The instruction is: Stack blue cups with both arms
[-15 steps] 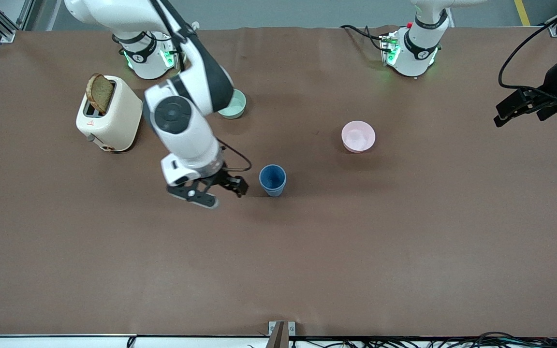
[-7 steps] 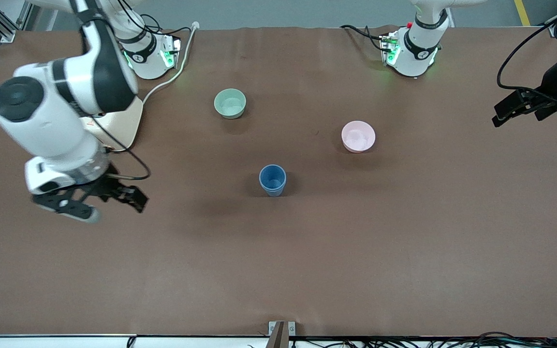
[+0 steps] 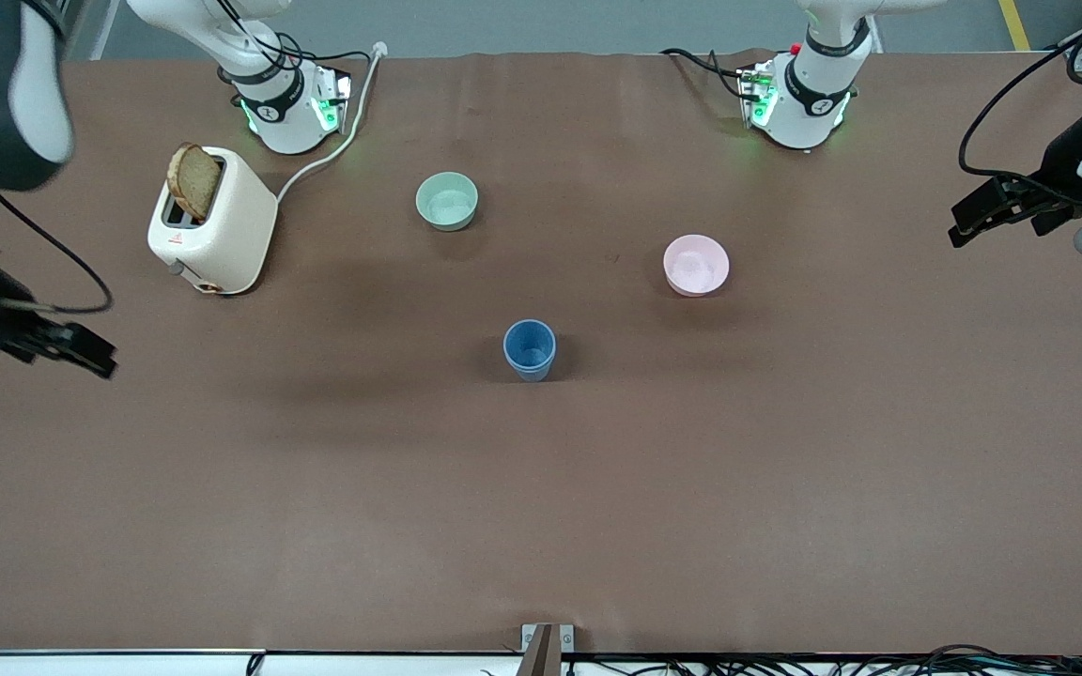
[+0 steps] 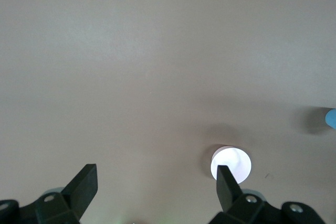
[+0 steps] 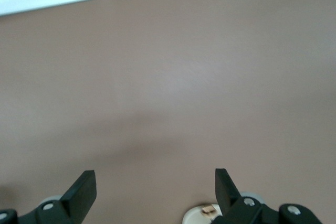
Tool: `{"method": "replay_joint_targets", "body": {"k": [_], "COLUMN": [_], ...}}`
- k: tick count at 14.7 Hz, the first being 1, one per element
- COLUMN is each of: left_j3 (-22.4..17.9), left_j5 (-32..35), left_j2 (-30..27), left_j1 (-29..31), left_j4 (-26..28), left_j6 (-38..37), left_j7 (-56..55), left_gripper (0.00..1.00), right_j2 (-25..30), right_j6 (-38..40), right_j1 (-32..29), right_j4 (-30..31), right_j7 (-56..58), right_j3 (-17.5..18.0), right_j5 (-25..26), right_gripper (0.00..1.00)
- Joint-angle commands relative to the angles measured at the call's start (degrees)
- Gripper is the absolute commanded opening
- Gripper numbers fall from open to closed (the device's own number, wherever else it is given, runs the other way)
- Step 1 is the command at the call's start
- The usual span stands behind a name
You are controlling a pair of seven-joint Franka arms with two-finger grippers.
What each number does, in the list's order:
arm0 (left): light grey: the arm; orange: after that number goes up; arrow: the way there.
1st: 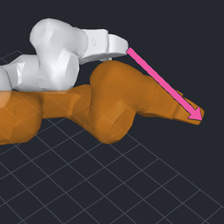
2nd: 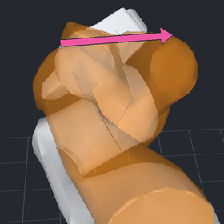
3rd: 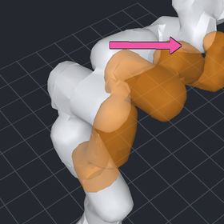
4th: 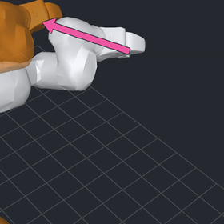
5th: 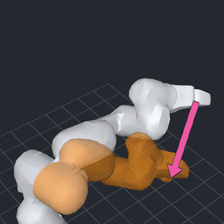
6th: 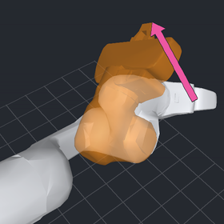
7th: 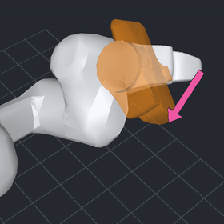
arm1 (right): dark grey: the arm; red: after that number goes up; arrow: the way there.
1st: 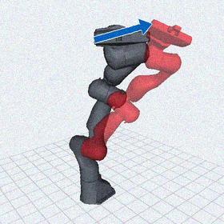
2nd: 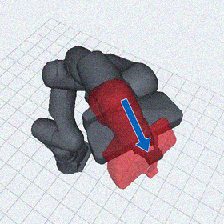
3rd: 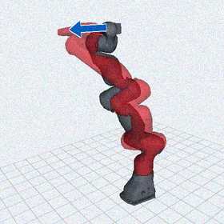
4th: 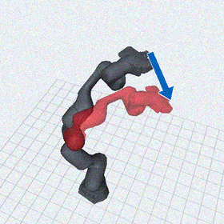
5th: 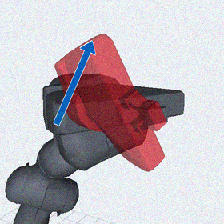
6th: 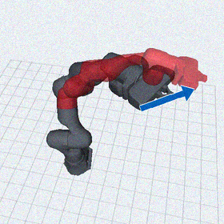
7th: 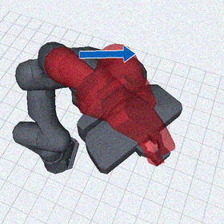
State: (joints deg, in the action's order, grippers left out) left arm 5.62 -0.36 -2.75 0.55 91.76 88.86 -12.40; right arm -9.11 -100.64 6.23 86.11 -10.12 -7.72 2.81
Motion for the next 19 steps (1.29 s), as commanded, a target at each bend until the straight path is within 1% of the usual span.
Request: {"method": "replay_joint_targets", "body": {"k": [1, 3, 4, 5, 7, 9, 11, 14, 16, 18, 19], "left_j3": [0.4, 0.4, 0.5, 0.7, 1.0, 1.1, 1.1, 1.0, 1.0, 1.1, 1.1], "left_j5": [1.0, 1.9, 3.0, 3.0, 3.0, 3.0, 2.8, 1.0, 1.1, 1.2, 1.2], "left_j2": [-0.8, -0.8, -0.8, -0.9, -0.9, -0.9, -0.9, -0.9, -0.8, -0.9, -0.8], "left_j1": [0.3, 0.1, -0.1, -0.1, 0.0, 0.0, 0.2, 0.2, 0.2, 0.0, 0.0], "left_j4": [0.6, 0.4, 0.3, 0.4, 0.8, 1.2, 1.1, 0.1, -0.3, -0.9, -1.4], "left_j6": [-0.3, -0.3, -0.3, -0.2, -0.2, -0.2, -0.3, -0.6, -0.6, -0.7, -0.7], "left_j7": [0.7, 0.7, 0.7, 0.7, 0.4, 0.4, -0.2, 0.1, 0.9, 1.6, 2.1], "left_gripper": [1.0, 1.0, 1.0, 1.0, 1.0, 1.0, 1.0, 1.0, 1.0, 1.0, 1.0], "right_j2": [3.7, 3.8, 4.6, 6.7, 9.7, 9.7, 9.8, 9.8, 9.8, 9.8, 9.8], "right_j6": [4.7, 10.3, 13.1, 14.3, 16.3, 16.5, 16.6, 18.8, 18.7, 18.6, 18.6], "right_j1": [-2.5, -3.1, -3.2, -3.3, -3.9, -5.9, -7.4, -7.2, -7.9, -12.5, -13.2], "right_j4": [0.6, -2.7, -3.3, -2.9, -1.9, -2.1, -2.3, -2.2, -2.1, -1.8, -1.8], "right_j7": [3.3, 5.5, 5.6, 5.7, 5.7, 6.2, 10.4, 10.6, 10.8, 10.8, 10.8], "right_j3": [1.2, 1.2, 1.2, 1.2, 1.3, 1.5, 1.6, 1.9, 3.7, 9.4, 10.1], "right_j5": [0.1, 0.1, -0.2, -1.2, -2.5, -2.6, -2.8, -2.8, -2.8, -2.8, -2.8], "right_gripper": [1.0, 1.0, 1.0, 1.0, 1.0, 1.0, 1.0, 1.0, 1.0, 1.0, 1.0]}}
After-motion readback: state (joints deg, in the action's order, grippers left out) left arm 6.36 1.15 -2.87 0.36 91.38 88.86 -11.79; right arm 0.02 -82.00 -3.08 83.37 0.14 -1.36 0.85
